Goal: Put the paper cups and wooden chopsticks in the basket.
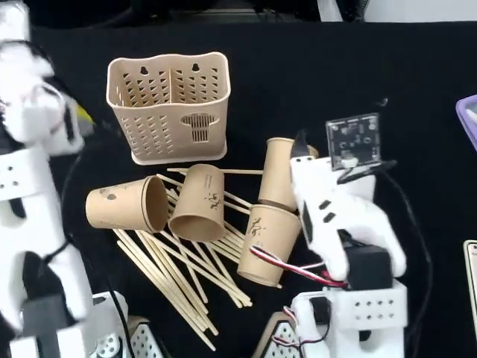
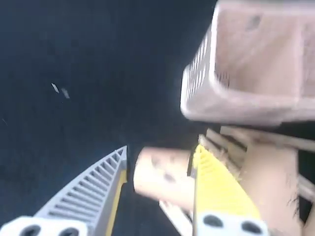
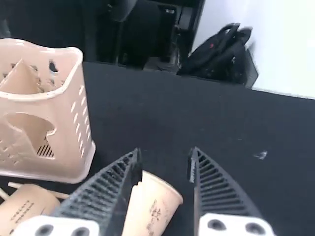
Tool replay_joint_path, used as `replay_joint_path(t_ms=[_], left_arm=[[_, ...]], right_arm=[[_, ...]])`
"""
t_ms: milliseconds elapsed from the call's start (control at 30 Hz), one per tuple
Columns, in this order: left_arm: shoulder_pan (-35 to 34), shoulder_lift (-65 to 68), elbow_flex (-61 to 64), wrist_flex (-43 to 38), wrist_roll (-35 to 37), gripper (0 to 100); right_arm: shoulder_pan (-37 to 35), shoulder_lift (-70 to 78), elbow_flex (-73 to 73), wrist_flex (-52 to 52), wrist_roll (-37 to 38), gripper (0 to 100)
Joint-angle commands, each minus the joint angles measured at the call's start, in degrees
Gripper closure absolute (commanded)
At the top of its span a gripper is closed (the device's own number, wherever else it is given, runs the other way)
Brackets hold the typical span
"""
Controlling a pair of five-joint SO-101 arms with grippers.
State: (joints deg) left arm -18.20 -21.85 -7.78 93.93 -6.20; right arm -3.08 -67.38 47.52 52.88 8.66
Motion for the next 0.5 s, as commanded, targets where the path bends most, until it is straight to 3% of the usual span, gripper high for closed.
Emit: replay_joint_path(t_ms=[0, 233, 467], left_arm=[[-1.10, -7.65, 24.48, -13.01, -1.14, 78], [-4.70, -16.00, 48.04, -30.24, 3.25, 78], [-12.26, -16.70, 50.95, -33.32, 4.22, 78]], right_arm=[[-0.62, 7.34, -10.33, 6.86, 1.23, 83.9], [-13.89, 26.86, -17.71, 14.07, 0.79, 83.9], [-30.42, 32.66, -14.99, 10.99, 3.34, 83.7]])
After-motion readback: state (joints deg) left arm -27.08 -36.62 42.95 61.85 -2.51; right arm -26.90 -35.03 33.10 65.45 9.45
